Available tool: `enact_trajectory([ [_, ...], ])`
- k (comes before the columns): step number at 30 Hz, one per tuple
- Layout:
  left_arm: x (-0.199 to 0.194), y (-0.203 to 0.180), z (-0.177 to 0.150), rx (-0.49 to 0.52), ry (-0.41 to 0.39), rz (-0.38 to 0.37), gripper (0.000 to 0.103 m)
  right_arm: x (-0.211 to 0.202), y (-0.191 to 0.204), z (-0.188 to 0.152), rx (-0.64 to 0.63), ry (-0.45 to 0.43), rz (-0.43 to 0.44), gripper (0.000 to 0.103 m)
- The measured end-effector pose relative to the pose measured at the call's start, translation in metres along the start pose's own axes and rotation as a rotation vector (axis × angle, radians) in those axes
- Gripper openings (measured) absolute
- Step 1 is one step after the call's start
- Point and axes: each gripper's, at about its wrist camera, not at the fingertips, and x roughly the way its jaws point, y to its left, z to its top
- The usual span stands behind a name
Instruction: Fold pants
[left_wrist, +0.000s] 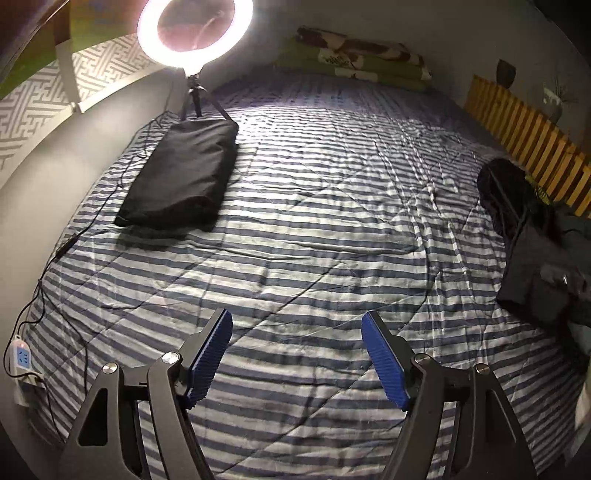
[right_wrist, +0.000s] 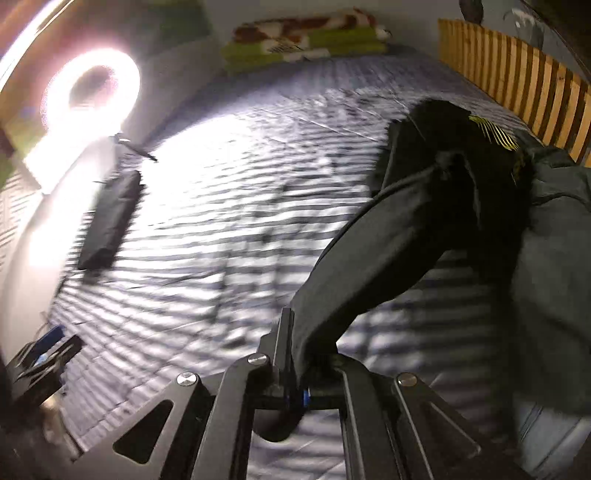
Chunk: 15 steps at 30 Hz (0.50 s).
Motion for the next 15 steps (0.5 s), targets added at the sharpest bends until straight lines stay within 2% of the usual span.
enact_trajectory([
  [2, -0.01, 0.01, -0.001, -0.012, -0.012, 0.01, 0.076, -0.012, 0.03, -0.016, -0.043, -0.013, 0.031, 0.004],
  [5, -0.024, 0.03, 0.001, -0.049, -0.035, 0.017, 0.076, -0.022, 0.09, -0.048, -0.176, -0.004, 0.072, 0.004],
  [10, -0.044, 0.066, 0.001, -0.106, -0.059, 0.047, 0.076, -0.019, 0.174, -0.106, -0.302, 0.097, 0.227, 0.004],
  [15, -0.052, 0.085, 0.001, -0.122, -0.066, 0.071, 0.076, -0.021, 0.221, -0.157, -0.416, 0.164, 0.343, 0.004],
])
